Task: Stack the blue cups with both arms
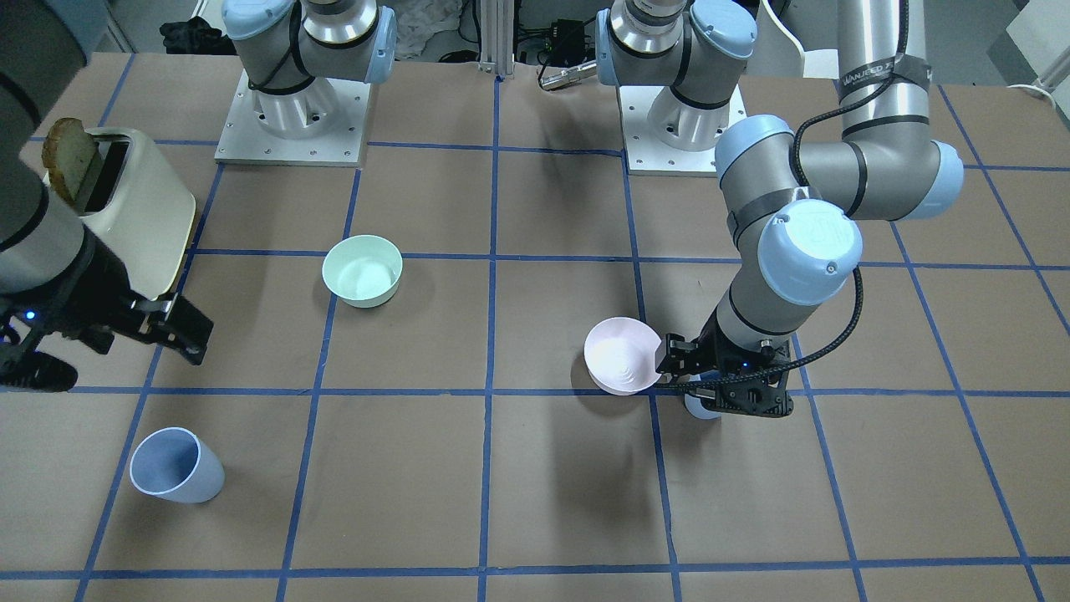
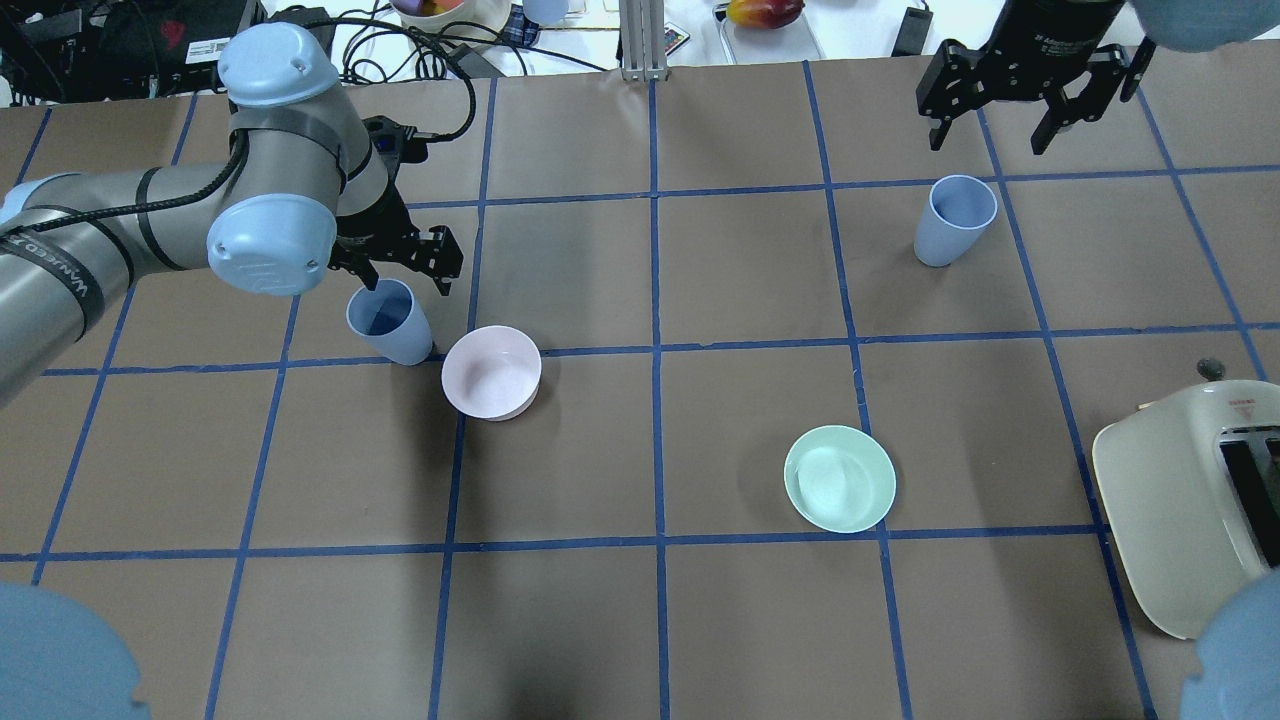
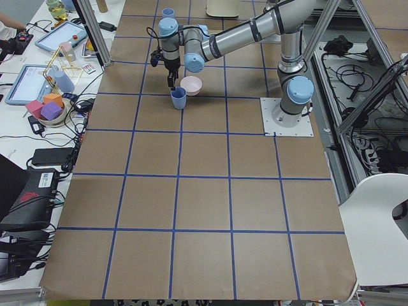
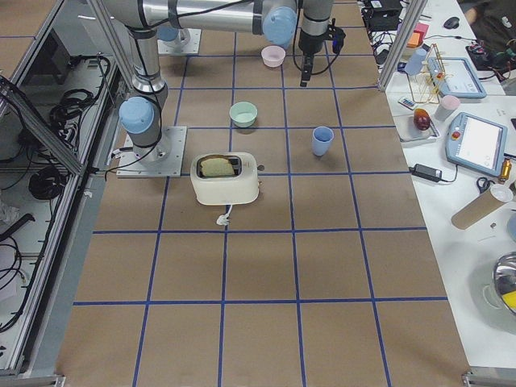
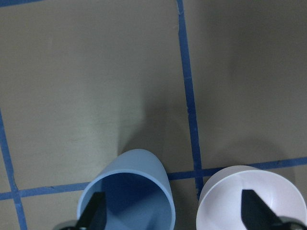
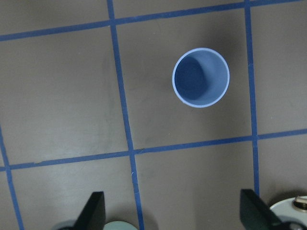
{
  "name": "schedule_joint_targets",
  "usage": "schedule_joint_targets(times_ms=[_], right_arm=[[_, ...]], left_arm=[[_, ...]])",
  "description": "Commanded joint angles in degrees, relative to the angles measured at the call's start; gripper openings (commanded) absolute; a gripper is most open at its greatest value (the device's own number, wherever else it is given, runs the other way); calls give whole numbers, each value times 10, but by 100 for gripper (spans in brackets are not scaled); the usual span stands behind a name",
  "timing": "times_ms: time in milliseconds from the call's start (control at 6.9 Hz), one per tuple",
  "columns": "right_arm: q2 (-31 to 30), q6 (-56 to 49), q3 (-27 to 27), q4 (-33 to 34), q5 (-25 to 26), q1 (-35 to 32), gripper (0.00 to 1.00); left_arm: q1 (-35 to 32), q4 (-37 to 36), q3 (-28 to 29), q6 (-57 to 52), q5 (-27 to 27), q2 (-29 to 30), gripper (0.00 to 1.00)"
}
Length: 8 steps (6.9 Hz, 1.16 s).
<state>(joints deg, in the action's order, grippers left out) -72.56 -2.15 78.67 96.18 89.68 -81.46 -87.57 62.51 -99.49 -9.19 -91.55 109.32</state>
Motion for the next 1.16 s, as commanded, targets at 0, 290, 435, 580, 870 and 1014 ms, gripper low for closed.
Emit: schedule_joint_targets(times_ms=[0, 290, 435, 580, 870, 1014], right_arm=[[73, -48, -1, 120, 5, 28, 100], [117, -71, 1, 137, 5, 31, 100], [120, -71, 6, 137, 5, 42, 100], [128, -91, 8, 137, 6, 54, 100], [145, -102, 8, 137, 7, 60, 100], [154, -103, 8, 136, 6, 60, 100]], left_arm=[[0, -1, -6, -7, -3, 17, 23], [0, -2, 0, -7, -20, 18, 0], [-1, -4, 8, -7, -20, 18, 0], [-5, 0, 36, -5, -19, 20, 0], [-70, 118, 153, 94, 4, 21, 0], [-117, 143, 183, 162, 7, 25, 0]])
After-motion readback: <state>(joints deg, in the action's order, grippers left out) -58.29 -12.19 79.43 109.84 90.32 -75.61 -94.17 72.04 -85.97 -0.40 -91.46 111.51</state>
